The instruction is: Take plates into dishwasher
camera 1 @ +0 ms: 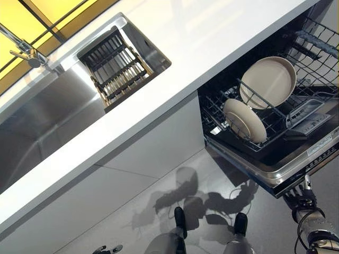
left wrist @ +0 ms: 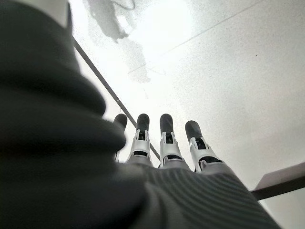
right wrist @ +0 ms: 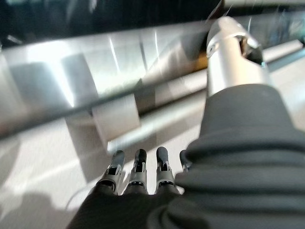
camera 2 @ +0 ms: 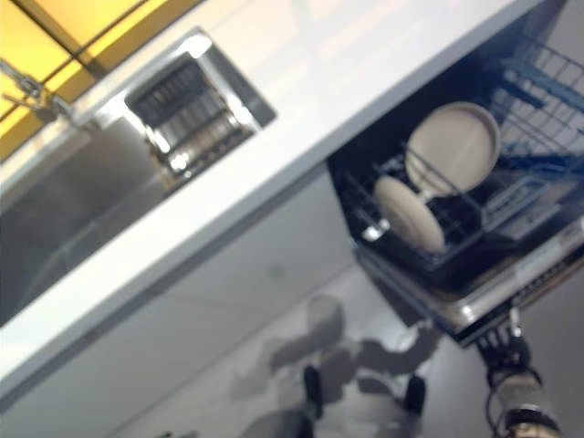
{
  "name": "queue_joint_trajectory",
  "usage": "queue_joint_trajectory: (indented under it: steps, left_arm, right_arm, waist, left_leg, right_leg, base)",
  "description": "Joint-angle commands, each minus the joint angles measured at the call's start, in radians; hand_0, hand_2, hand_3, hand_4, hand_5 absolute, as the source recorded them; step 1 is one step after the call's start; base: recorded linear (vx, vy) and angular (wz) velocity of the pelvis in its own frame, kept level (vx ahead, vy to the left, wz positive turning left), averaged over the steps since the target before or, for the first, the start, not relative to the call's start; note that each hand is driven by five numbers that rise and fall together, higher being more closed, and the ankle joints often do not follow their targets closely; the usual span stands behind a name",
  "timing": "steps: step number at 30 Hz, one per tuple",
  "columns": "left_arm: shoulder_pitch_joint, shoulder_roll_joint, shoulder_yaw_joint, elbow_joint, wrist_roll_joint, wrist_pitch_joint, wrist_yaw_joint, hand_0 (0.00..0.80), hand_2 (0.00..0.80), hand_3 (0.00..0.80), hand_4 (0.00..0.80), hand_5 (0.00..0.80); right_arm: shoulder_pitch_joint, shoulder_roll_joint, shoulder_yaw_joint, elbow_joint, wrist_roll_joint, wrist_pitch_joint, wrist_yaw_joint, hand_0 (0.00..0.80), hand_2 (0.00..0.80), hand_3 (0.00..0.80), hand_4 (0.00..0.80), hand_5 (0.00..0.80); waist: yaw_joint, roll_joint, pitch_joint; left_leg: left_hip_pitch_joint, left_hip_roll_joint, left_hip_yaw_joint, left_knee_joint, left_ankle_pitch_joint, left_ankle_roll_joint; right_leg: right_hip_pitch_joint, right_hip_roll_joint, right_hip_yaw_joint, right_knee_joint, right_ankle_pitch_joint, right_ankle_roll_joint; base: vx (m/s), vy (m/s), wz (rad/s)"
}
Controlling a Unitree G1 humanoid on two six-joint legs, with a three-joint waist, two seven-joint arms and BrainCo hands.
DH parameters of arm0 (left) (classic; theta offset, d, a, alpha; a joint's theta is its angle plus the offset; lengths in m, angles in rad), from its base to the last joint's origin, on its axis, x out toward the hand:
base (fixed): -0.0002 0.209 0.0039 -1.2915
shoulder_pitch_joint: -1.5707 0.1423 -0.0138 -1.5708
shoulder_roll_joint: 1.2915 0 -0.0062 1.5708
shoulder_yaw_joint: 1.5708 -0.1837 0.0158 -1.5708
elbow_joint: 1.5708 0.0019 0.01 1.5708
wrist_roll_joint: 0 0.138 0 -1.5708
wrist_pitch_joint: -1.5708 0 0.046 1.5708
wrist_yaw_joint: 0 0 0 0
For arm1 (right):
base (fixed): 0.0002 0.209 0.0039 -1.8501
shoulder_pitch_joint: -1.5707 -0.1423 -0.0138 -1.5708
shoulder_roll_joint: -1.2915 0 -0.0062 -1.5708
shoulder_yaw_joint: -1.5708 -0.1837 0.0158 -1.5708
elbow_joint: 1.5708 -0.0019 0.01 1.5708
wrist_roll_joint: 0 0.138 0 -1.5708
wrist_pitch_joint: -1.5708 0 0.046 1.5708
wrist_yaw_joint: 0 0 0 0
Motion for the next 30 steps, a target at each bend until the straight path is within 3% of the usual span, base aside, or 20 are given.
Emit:
queue_joint_trajectory:
  steps: [1,14,30]
  left_arm:
    - [0.007,0.028,-0.049,0.053,0.002,0.000,-0.016,0.000,0.000,0.000,0.000,0.000]
    - [0.011,0.064,-0.063,0.045,0.035,0.002,-0.032,0.000,0.000,0.000,0.000,0.000]
    - [0.005,0.130,-0.052,0.044,0.112,0.002,-0.039,0.000,0.000,0.000,0.000,0.000]
  right_arm:
    - [-0.235,-0.044,0.050,-0.076,-0.023,0.021,0.124,0.000,0.000,0.000,0.000,0.000]
    - [-0.447,-0.051,0.184,-0.171,0.052,-0.012,0.116,0.000,0.000,0.000,0.000,0.000]
    - [-0.489,-0.022,0.227,-0.230,0.110,-0.076,0.082,0.000,0.000,0.000,0.000,0.000]
  waist:
    - [0.054,0.001,-0.044]
    - [0.107,-0.032,-0.076]
    - [0.148,-0.124,-0.121]
  left_leg:
    - [-0.017,-0.048,-0.023,0.015,-0.044,0.035]
    - [0.021,-0.043,-0.052,-0.003,-0.049,0.034]
    - [0.066,-0.016,-0.068,-0.034,-0.058,0.038]
  right_leg:
    - [-0.108,0.009,-0.042,0.314,-0.248,-0.136]
    - [-0.051,0.017,-0.063,0.269,-0.230,-0.125]
    - [0.039,0.046,-0.098,0.157,-0.166,-0.101]
  base:
    - [0.032,0.017,0.05]
    - [0.025,0.005,0.04]
    - [0.033,-0.027,0.08]
